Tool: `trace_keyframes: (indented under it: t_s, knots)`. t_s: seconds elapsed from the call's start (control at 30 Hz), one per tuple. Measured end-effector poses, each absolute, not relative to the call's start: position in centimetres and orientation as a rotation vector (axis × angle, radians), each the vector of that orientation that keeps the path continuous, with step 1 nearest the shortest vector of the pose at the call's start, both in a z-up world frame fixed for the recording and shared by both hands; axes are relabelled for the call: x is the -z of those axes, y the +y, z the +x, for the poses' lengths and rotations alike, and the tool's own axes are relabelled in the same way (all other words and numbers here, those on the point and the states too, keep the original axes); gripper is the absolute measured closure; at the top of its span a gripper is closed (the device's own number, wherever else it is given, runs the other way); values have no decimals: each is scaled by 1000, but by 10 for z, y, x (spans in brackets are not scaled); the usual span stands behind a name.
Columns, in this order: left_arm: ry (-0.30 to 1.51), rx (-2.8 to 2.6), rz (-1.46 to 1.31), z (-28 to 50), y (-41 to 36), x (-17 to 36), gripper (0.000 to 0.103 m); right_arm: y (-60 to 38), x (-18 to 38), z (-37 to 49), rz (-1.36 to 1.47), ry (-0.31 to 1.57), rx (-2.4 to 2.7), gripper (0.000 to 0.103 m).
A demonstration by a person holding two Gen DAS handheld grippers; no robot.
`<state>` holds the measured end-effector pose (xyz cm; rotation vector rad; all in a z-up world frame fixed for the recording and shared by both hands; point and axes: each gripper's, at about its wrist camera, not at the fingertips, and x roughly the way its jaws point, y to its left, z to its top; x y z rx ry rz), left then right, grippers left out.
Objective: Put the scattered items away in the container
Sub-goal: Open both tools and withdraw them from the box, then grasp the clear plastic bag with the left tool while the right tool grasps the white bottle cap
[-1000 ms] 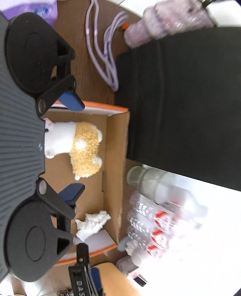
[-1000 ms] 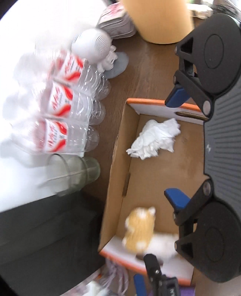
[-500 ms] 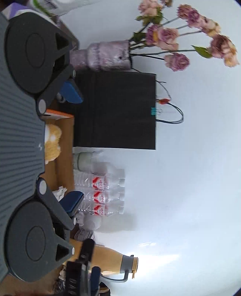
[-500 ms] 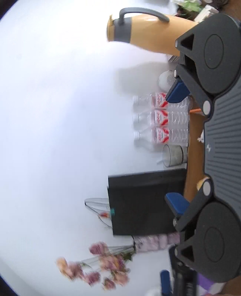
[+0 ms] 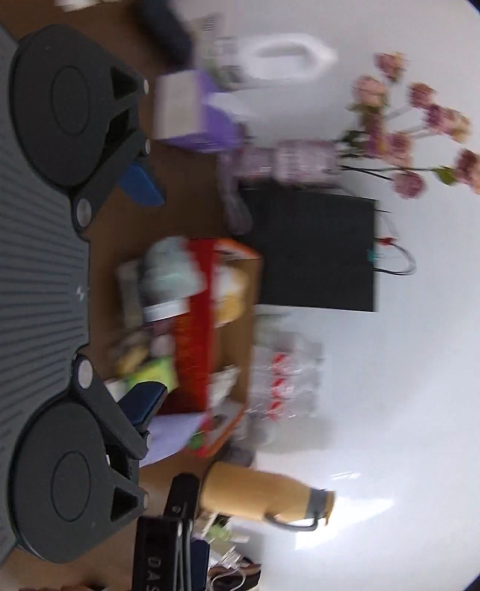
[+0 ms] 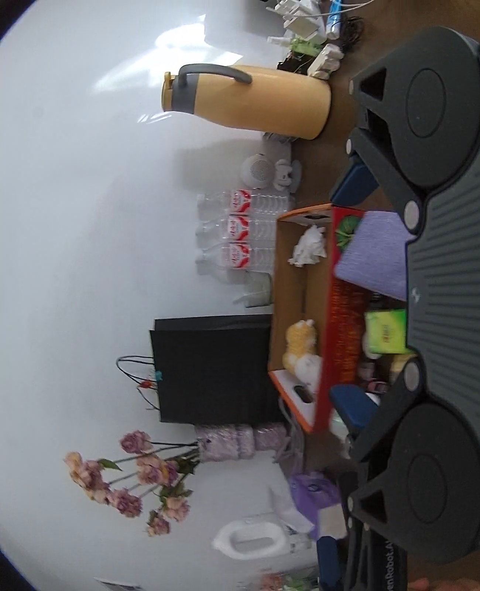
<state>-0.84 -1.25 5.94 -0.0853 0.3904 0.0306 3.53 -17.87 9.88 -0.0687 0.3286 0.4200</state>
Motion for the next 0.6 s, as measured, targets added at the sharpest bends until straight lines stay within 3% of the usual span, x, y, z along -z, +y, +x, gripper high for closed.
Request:
trace_keyframes:
  t_s: [0.2, 0.43, 0.5, 0.6]
  knots:
    - [487, -9, -48, -62, -16, -32, 0, -195, -59, -37, 5, 434, -471, 0]
    - [447, 17, -88, 2, 17, -69, 1, -194, -61, -17, -3, 456, -462, 3]
    - [418, 67, -55, 37, 23, -78, 17, -193, -65, -3, 7, 466, -487, 6]
    - [464, 76, 22, 95, 28, -82, 28, -186, -69, 17, -9, 475, -531, 10]
